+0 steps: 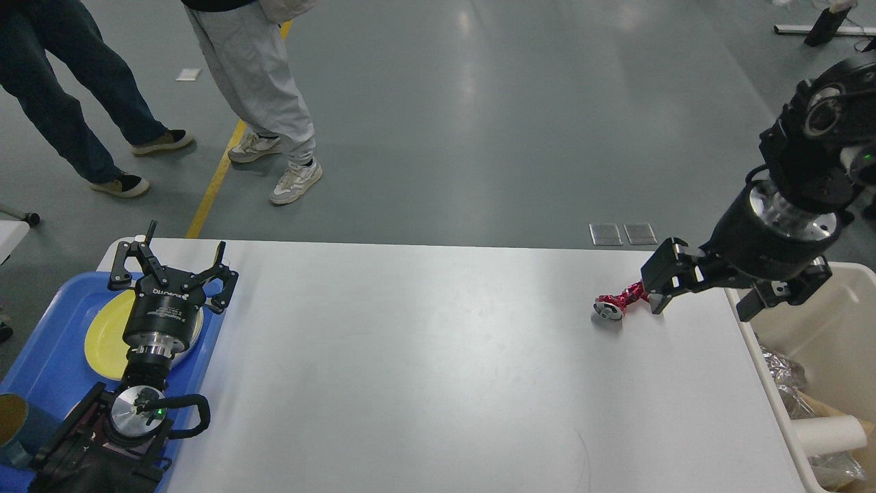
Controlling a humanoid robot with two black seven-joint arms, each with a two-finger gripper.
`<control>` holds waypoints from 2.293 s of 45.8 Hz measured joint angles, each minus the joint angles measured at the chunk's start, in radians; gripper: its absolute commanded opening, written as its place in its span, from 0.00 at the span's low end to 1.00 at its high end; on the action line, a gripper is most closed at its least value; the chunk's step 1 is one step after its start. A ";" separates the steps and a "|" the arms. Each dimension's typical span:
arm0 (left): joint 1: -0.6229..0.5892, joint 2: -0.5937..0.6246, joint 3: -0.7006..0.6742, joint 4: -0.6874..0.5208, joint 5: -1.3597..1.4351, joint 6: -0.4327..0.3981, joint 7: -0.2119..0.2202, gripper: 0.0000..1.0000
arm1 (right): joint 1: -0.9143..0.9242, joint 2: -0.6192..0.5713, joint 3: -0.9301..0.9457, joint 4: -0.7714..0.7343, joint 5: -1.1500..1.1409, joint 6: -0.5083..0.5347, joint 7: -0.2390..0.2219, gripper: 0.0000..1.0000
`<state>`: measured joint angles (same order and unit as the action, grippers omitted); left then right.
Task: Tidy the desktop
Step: 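Lower the right gripper onto the red can and grasp it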
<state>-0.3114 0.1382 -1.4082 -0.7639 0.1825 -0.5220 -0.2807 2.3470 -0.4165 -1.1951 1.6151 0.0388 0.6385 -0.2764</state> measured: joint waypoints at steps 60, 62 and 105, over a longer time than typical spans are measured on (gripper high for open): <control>0.000 -0.002 0.000 0.000 0.000 0.000 0.000 0.97 | -1.389 0.412 0.424 -1.431 0.259 -0.596 0.000 0.98; 0.000 -0.002 0.000 0.000 0.000 0.000 0.000 0.97 | -1.389 0.415 0.425 -1.432 0.259 -0.602 0.001 0.98; 0.000 -0.002 0.000 0.000 0.000 0.000 0.000 0.97 | -1.441 0.469 0.425 -1.488 0.254 -0.668 0.006 0.58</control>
<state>-0.3116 0.1365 -1.4081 -0.7639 0.1826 -0.5216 -0.2807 0.9062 0.0522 -0.7705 0.1273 0.2929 -0.0299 -0.2704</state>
